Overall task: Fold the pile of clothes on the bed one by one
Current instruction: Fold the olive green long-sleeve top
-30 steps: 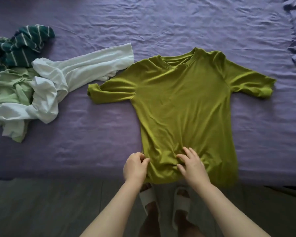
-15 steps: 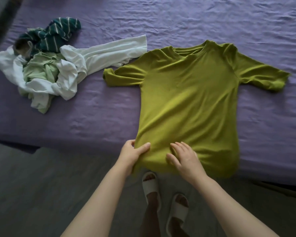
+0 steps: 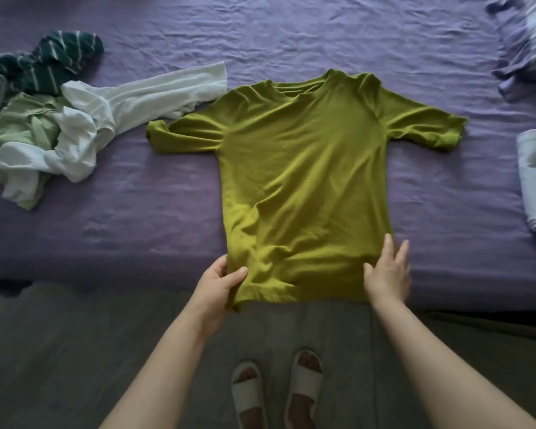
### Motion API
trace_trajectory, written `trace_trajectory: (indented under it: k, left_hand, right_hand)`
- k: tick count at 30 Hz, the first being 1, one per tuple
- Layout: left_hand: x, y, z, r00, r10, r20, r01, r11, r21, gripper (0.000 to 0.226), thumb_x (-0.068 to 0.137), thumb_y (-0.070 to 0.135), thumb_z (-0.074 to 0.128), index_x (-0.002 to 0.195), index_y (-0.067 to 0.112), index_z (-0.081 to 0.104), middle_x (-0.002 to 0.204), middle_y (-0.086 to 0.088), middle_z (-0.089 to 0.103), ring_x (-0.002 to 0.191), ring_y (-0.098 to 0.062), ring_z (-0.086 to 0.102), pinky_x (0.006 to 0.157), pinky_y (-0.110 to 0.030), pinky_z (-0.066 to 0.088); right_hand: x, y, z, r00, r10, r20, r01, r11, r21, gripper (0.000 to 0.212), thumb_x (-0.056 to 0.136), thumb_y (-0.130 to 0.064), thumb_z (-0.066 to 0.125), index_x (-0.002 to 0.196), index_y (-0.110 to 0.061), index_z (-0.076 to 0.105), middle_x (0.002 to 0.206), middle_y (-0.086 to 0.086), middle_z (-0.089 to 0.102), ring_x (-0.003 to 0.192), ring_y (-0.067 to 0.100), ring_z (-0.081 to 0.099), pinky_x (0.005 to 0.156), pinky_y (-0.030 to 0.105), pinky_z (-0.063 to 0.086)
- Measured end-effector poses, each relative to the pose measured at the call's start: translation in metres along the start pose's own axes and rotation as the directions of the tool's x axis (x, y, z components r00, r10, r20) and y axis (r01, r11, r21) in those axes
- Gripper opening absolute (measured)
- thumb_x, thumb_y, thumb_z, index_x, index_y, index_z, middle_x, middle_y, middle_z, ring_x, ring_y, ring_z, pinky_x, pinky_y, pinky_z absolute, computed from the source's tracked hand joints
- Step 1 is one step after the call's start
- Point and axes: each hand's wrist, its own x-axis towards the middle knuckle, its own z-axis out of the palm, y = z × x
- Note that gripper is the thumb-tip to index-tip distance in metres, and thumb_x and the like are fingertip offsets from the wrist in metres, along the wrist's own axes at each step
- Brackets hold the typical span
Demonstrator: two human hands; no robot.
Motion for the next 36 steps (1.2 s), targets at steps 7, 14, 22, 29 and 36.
trace_trajectory:
  k: [7,14,22,29,36]
  left_hand:
    - [-0.009,-0.008,-0.017,0.947,0.075,-0.313,-0.029,0.988,0.149,0.016,0.091,0.012,0.061,0.105,0.005,0.064,0.094,-0.010,0.068,0.084,-0.024,0.062,0.080,-0.039,0.051]
    - [-0.029,0.007,-0.035,0.972,-0.092,-0.218,0.103,0.994,0.039,0.016,0.083,0.023,0.071,0.091,0.009,0.068,0.078,-0.008,0.074,0.066,-0.019,0.069,0.057,-0.028,0.057]
    - [-0.043,0.001,-0.024,0.995,-0.099,-0.017,0.090,0.956,-0.278,0.014,0.082,-0.002,0.060,0.095,0.004,0.062,0.081,-0.009,0.072,0.068,-0.018,0.069,0.059,-0.027,0.058]
    - [-0.048,-0.023,-0.022,0.969,-0.153,-0.192,0.136,0.986,-0.097,0.008,0.091,0.000,0.057,0.088,0.007,0.054,0.089,-0.008,0.058,0.074,-0.015,0.056,0.048,-0.021,0.051]
    - [-0.053,-0.027,-0.011,0.938,-0.322,-0.125,0.267,0.906,-0.329,0.017,0.085,0.005,0.065,0.075,0.017,0.057,0.059,0.005,0.055,0.056,-0.006,0.040,0.042,-0.015,0.039]
  right_hand:
    - [-0.007,0.034,-0.005,0.979,0.173,0.107,-0.204,0.835,0.511,0.020,0.084,-0.023,0.067,0.096,-0.009,0.062,0.099,0.015,0.065,0.090,0.029,0.057,0.080,0.038,0.044]
    - [-0.037,0.036,-0.022,0.947,0.292,0.137,-0.249,0.391,0.886,0.032,0.085,-0.018,0.068,0.111,-0.002,0.058,0.102,0.011,0.061,0.090,0.021,0.056,0.078,0.031,0.045]
    - [-0.072,0.022,-0.038,0.912,0.057,0.405,-0.391,-0.169,0.905,0.025,0.084,0.009,0.054,0.094,-0.012,0.060,0.082,0.006,0.071,0.075,0.019,0.068,0.059,0.031,0.058]
    - [-0.092,0.018,-0.027,0.886,0.153,0.438,-0.415,-0.163,0.895,0.016,0.089,0.000,0.058,0.091,-0.016,0.057,0.072,0.001,0.069,0.060,0.015,0.065,0.061,0.032,0.057]
    - [-0.108,-0.012,-0.018,0.871,0.127,0.474,-0.454,-0.157,0.877,0.012,0.086,-0.010,0.062,0.095,-0.017,0.061,0.089,0.003,0.064,0.075,0.020,0.059,0.074,0.035,0.045]
